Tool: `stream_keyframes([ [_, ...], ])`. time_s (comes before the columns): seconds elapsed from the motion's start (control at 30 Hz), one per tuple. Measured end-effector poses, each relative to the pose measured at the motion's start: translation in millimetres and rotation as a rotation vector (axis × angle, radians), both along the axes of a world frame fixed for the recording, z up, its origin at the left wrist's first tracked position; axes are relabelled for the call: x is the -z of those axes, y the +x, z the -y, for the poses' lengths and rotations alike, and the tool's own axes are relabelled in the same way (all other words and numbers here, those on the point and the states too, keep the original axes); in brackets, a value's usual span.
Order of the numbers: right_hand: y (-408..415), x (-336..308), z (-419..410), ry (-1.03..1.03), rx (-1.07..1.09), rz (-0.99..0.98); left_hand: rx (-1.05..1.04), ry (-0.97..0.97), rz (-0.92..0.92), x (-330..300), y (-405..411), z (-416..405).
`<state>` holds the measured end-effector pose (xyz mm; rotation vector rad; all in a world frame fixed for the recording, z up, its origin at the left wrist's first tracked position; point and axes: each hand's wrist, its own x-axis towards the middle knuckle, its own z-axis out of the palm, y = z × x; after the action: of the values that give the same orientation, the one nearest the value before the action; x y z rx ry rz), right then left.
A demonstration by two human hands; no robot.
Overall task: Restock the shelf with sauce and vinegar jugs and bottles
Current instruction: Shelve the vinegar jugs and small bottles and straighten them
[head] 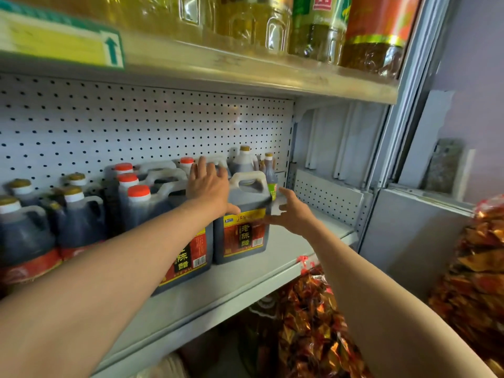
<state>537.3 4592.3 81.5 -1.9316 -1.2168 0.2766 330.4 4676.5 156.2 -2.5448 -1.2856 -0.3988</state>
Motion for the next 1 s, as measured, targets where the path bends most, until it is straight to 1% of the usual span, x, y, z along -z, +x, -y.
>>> stream_keyframes([
  [0.07, -3.5, -3.5, 28.8, -0.036, 0.040, 0.042, 0.050, -0.020, 0.086, 3.8, -8.6, 13.8],
  [0.17, -14.5, -12.7, 75.0, -0.087, 0.071, 0.132, 0.105, -0.140, 0.215, 12.0, -25.7, 46.5],
  [0.3, -43.4, -20.2, 139.7, -0.132, 0.074, 0.248, 0.102, -0.302, 0.350, 35.9, -55.4, 104.7],
  [0.4, -69.1, -19.1, 185.3, -0.198, 0.041, 0.357, 0.076, -0.397, 0.405, 60.3, -81.4, 149.2],
  [0.5, -95.9, -10.1, 225.4, -0.238, 0.018, 0.453, 0.048, -0.474, 0.421, 85.2, -106.1, 188.6],
  [0.7, -147.1, 24.5, 289.5, -0.297, -0.018, 0.453, 0.057, -0.536, 0.342, 116.4, -142.3, 246.1],
  [0.8, -164.9, 44.9, 313.2, -0.307, -0.007, 0.441, 0.075, -0.546, 0.326, 129.5, -151.1, 263.9],
  [1.0, -190.6, 92.6, 351.9, -0.412, 0.073, 0.392, 0.148, -0.631, 0.278, 164.9, -164.9, 282.7],
])
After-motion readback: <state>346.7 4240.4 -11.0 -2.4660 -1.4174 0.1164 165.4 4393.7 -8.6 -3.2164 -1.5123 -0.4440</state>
